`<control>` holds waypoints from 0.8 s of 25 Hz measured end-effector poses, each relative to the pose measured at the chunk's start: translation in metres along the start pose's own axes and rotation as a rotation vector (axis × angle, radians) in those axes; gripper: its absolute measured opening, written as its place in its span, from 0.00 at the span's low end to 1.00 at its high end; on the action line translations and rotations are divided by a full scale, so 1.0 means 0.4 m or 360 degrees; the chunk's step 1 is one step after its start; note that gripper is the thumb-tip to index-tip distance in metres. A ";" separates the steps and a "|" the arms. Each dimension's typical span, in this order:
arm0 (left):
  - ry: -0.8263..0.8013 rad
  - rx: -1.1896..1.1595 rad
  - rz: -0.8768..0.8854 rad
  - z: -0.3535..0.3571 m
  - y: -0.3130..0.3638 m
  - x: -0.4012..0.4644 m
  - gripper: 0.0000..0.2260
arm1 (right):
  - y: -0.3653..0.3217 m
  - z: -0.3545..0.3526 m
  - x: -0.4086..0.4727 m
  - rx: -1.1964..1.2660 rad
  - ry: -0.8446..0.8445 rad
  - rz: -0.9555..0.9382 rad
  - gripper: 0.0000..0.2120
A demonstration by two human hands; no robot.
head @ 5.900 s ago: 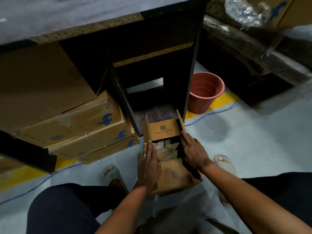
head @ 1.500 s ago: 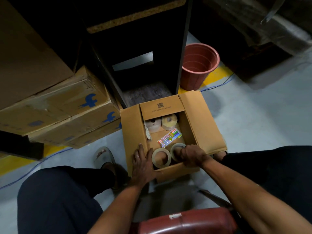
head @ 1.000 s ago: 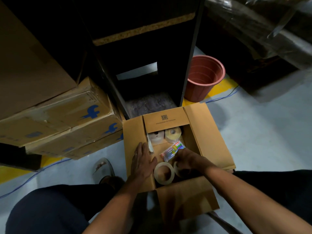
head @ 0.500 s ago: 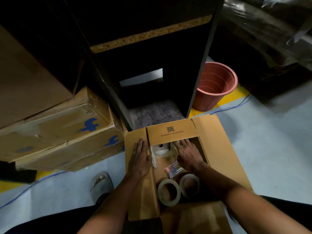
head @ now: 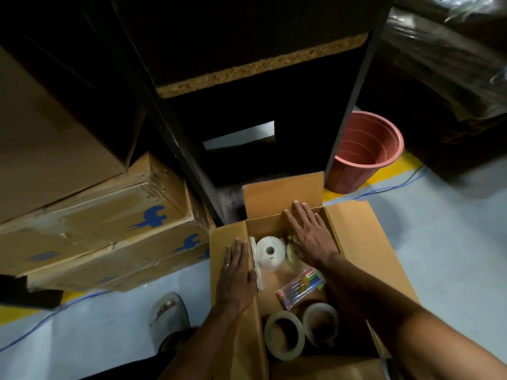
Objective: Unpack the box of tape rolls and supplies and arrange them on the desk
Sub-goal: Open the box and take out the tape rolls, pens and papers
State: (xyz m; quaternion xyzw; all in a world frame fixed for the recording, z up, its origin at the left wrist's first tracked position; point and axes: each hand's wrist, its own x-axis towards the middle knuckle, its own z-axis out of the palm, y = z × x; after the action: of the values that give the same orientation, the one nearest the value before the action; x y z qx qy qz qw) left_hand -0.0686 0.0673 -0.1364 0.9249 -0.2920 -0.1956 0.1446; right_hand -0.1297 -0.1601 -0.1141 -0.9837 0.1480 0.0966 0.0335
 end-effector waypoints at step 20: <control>0.0248 -0.0031 0.0061 0.053 -0.009 -0.006 0.29 | -0.005 -0.028 0.171 -0.0018 -0.0210 0.0247 0.18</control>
State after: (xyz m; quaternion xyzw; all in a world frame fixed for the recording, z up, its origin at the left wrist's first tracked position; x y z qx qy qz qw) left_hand -0.0780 0.0685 -0.1557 0.9301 -0.2956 -0.1230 0.1797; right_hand -0.0629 -0.1789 -0.1168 -0.9609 0.2206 0.1644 0.0300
